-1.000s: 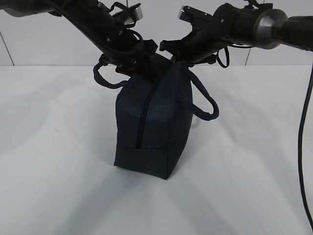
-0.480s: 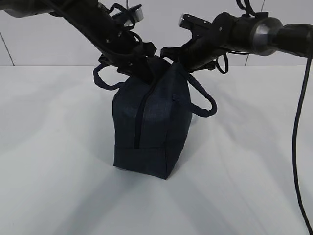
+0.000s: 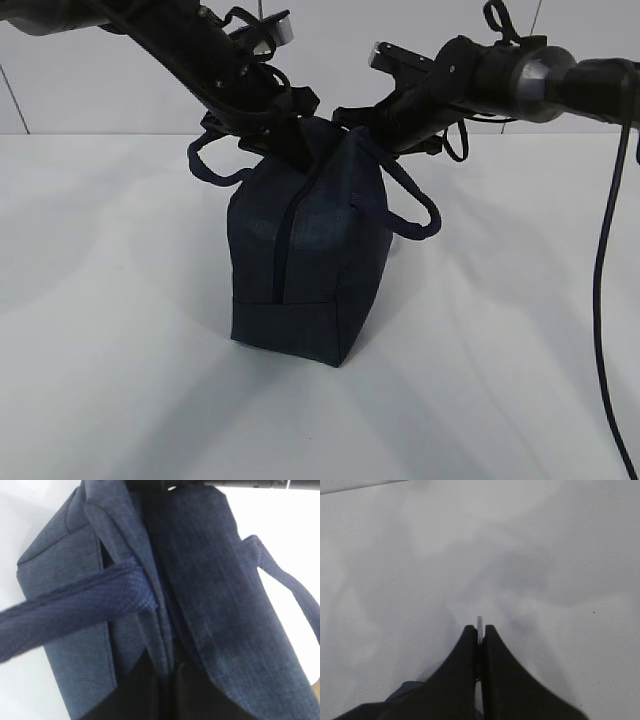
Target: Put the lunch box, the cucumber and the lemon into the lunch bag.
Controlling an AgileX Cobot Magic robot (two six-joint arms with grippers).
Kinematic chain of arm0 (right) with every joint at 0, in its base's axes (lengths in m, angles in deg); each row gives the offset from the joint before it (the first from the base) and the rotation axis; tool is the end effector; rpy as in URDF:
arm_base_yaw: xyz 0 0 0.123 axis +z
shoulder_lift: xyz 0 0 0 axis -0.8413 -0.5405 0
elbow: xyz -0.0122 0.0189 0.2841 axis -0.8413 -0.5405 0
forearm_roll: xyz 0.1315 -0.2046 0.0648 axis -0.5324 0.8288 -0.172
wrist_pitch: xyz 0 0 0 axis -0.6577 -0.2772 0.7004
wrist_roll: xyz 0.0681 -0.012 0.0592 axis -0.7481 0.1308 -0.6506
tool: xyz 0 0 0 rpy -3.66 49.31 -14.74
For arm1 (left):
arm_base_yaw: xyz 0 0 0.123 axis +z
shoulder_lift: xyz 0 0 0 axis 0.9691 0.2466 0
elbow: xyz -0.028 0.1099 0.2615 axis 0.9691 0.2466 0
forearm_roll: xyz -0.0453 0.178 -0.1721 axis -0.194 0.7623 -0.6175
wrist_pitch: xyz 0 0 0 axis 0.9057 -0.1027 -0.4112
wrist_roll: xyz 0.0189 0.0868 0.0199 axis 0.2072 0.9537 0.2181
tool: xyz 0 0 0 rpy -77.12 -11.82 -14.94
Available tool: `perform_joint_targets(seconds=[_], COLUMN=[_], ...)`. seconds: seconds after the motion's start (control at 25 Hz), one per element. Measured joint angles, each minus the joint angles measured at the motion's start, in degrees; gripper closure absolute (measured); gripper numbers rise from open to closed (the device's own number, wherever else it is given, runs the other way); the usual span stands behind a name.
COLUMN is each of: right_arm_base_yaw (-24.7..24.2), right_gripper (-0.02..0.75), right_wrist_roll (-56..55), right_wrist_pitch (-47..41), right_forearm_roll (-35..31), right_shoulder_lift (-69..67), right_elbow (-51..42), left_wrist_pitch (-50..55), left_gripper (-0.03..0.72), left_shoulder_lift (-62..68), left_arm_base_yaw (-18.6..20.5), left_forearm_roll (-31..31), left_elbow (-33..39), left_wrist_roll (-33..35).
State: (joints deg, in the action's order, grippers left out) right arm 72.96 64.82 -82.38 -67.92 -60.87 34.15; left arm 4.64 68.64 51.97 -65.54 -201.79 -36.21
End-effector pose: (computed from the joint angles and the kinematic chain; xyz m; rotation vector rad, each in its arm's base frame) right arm 0.5210 0.1648 0.1658 -0.0270 2.4068 0.5207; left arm 0.4276 -0.2369 0.2356 0.6823 2.6313 -0.8234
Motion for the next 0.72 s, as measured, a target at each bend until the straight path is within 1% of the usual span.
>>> perform_joint_targets(seconds=[0.36,0.72], right_arm_base_yaw=[-0.12,-0.35], right_gripper=[0.738,0.736], right_wrist_roll=[0.0,5.01], right_wrist_pitch=[-0.33,-6.05], right_forearm_roll=[-1.41,-0.57], right_shoulder_lift=[-1.12,-1.38], right_elbow=[0.23,5.32], left_wrist_pitch=[0.38,0.96], left_gripper=[0.697,0.697], left_shoulder_lift=[0.0,0.0], left_arm_base_yaw=[0.0,0.0], left_forearm_roll=[0.85,0.94], left_elbow=[0.0,-0.25], left_wrist_roll=[0.0,0.0])
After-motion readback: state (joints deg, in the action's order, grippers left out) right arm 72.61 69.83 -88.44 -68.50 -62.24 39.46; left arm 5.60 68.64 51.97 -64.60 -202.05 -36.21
